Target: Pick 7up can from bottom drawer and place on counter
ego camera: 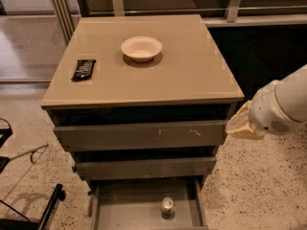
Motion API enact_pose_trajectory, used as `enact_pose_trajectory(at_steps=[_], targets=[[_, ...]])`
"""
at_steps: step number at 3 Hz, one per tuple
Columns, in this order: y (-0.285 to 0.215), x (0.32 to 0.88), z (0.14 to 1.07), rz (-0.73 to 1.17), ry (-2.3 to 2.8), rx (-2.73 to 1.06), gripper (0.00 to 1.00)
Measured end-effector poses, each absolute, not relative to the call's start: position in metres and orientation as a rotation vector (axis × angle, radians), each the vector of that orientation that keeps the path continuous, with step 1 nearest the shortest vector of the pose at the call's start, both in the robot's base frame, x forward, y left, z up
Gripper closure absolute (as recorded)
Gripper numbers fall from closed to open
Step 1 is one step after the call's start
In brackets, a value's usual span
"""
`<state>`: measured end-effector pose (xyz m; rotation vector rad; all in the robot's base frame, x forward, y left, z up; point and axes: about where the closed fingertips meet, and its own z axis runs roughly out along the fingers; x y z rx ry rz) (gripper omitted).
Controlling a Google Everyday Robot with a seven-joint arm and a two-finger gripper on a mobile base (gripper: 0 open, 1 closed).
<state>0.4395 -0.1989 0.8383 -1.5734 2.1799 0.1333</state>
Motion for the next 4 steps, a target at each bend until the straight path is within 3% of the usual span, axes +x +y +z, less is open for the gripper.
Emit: enact_pose_trajectory(at_steps=[1, 3, 4], targets=[[-0.197, 0.449, 0.828, 0.117, 2.154, -1.534, 1.00], [-0.199, 0.445, 0.795, 0.149, 2.145, -1.557, 1.00], [-0.191, 0.433, 0.724, 0.271, 2.130, -1.536, 1.00]])
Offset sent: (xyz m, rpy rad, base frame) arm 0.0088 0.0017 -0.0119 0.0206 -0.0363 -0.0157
